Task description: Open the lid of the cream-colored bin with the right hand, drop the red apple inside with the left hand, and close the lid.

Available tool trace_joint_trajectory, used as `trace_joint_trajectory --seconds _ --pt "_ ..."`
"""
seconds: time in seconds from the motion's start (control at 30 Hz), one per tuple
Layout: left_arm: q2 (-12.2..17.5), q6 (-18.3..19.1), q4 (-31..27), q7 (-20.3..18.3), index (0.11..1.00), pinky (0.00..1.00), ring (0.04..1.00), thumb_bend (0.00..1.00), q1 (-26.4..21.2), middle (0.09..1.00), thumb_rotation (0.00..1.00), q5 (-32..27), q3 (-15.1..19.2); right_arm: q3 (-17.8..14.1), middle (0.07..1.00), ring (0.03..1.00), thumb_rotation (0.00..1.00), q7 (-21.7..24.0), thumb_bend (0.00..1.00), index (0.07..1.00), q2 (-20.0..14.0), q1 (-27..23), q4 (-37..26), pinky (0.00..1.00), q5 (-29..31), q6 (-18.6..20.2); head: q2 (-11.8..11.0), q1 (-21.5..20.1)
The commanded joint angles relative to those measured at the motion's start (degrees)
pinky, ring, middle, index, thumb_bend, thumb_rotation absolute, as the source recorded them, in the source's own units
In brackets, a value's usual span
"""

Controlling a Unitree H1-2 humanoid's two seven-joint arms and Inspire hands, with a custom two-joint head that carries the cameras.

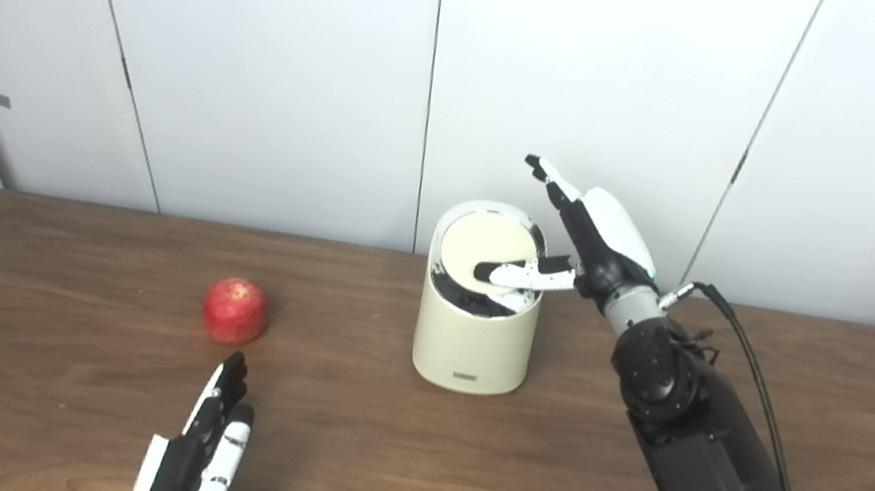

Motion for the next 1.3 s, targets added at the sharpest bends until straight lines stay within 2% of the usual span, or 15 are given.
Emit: trace_joint_trajectory --seconds 0.0,0.2,0.4,0.53,0.63,0.77,0.87,1.03,1.13,1.2,1.27 --pt "-1.4 -0.7 1.2 0.3 1.000 1.00 0.982 0.29 0.3 0.985 0.74 0.0 -0.7 0.0 0.940 0.953 0.30 0.2 0.94 0.951 -1.4 -2.1 0.1 0.92 -1.7 -0.2 0.1 0.2" --pt "-1.2 -0.3 1.0 0.2 1.000 1.00 0.983 0.32 0.4 0.989 0.71 0.4 -0.9 0.1 0.942 0.953 0.31 0.8 0.95 0.955 -2.0 -2.1 -0.1 0.92 -1.7 0.4 0.2 0.3" --pt "-1.2 -0.3 1.0 0.2 1.000 1.00 0.989 0.34 0.4 0.989 0.69 -0.1 -0.7 -1.7 0.938 0.940 0.35 0.8 0.91 0.956 -1.0 -1.2 -1.2 0.88 0.8 0.7 0.1 0.2" --pt "-1.1 -0.3 1.1 0.2 1.000 1.00 0.990 0.34 0.4 0.990 0.69 0.3 -0.8 -5.2 0.935 0.924 0.36 0.8 0.88 0.951 0.7 0.3 -3.3 0.86 4.9 1.5 0.1 0.1" --pt "-1.1 -0.3 1.2 0.0 1.000 1.00 0.989 0.34 0.3 0.990 0.69 -0.5 -0.7 -9.9 0.948 0.939 0.39 2.4 0.86 0.952 3.2 2.2 -6.9 0.87 11.6 5.0 0.1 0.2" --pt "-1.3 -0.2 1.5 -0.1 1.000 1.00 0.987 0.33 0.1 0.987 0.69 -2.1 -0.1 -14.3 0.934 0.930 0.54 4.2 0.80 0.937 4.9 5.7 -13.0 0.85 18.0 9.3 0.1 -0.1" --pt "-1.3 -0.3 1.7 0.0 0.999 1.00 0.971 0.32 0.0 0.981 0.68 -1.9 -0.1 -16.6 0.949 0.932 0.55 4.6 0.74 0.923 5.5 8.5 -16.1 0.86 21.6 10.4 0.1 -0.1" --pt "-1.0 0.2 1.7 0.0 0.999 1.00 0.976 0.30 -0.3 0.980 0.68 -2.0 0.3 -16.4 0.934 0.918 0.59 4.7 0.72 0.924 2.6 15.3 -20.5 0.90 21.0 8.9 0.1 -0.8" --pt "-0.6 0.1 1.9 -0.5 1.000 1.00 0.983 0.29 -0.5 0.989 0.68 -2.7 0.6 -16.6 0.937 0.928 0.62 5.1 0.71 0.931 0.9 19.6 -22.7 0.91 21.5 6.6 0.1 -1.2" --pt "-0.4 0.0 1.9 -0.7 1.000 1.00 0.989 0.27 -0.6 0.991 0.67 -3.1 0.7 -16.9 0.938 0.935 0.67 5.4 0.71 0.932 0.1 22.3 -24.2 0.92 22.4 5.3 0.2 -1.3" --pt "-0.2 -0.2 2.0 -0.8 1.000 1.00 0.994 0.28 -0.8 0.994 0.65 -3.4 1.0 -17.7 0.946 0.952 0.77 6.4 0.64 0.944 -0.2 24.9 -25.9 0.96 25.2 4.3 0.3 -1.4"
